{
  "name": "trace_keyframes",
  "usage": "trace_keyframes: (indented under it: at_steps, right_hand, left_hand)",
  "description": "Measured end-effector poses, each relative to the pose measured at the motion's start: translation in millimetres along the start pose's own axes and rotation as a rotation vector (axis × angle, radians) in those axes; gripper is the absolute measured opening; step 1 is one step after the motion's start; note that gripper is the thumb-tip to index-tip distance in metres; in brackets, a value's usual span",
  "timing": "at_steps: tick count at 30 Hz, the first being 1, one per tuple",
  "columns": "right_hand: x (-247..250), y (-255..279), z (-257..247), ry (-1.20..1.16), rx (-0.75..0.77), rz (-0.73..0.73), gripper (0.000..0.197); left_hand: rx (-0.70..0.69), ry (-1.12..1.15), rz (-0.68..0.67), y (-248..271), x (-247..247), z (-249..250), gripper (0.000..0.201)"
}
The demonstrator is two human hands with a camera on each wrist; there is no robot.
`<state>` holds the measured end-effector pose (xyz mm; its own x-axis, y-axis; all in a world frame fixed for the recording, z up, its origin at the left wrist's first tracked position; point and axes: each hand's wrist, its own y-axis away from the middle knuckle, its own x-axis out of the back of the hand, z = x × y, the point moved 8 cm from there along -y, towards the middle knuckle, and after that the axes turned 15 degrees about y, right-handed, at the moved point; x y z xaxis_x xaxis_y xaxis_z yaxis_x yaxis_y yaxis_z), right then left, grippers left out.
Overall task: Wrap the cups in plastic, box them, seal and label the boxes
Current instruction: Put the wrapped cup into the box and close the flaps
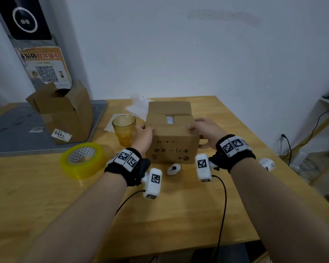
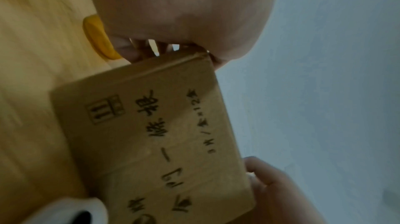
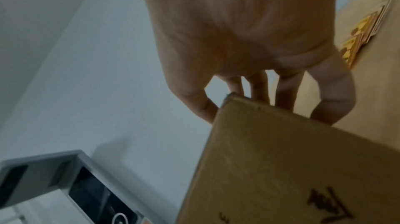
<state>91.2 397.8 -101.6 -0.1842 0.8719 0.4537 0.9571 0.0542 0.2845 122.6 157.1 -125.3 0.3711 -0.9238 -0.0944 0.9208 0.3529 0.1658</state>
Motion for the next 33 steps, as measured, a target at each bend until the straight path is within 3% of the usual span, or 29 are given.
trace_keyframes:
  at_steps: [7,10,13,17,19,21,26,33]
  right_hand:
    - [-8,28,18,0.018,-0.030,-0.026,0.040]
    - [-8,36,14,0.135,0.009,0.001,0.060]
    - [-10,40,6,0.208,0.052,0.036,0.071]
    - [-7,36,-1,0.183,0.066,0.076,0.076]
    - [-5,33,-2,0.163,0.059,0.072,0.077]
    - [-3,28,-2,0.152,0.056,0.064,0.079]
    - [-2,15,-7,0.154,0.082,0.082,0.084]
    - [-1,5,-3,0.159,0.095,0.072,0.075]
  left_hand:
    - [0.085,0.004,0.025,25,11,-13,0.030]
    - [0.051,-0.007,0.034,33,16,-14,0.038]
    - [0.003,-0.033,0.017,38,15,-3,0.014]
    - [0.023,-0.004,-0.048,35,9,11,0.012]
    - [0.073,0.018,-0.079,30,7,15,0.062]
    - [0.072,0.039,-0.115,22,4,21,0.088]
    - [-0.075,-0.030,-0.246,13,-15,36,0.096]
    - [-0.027,-0.009,-0.265,-8,-21,39,0.109]
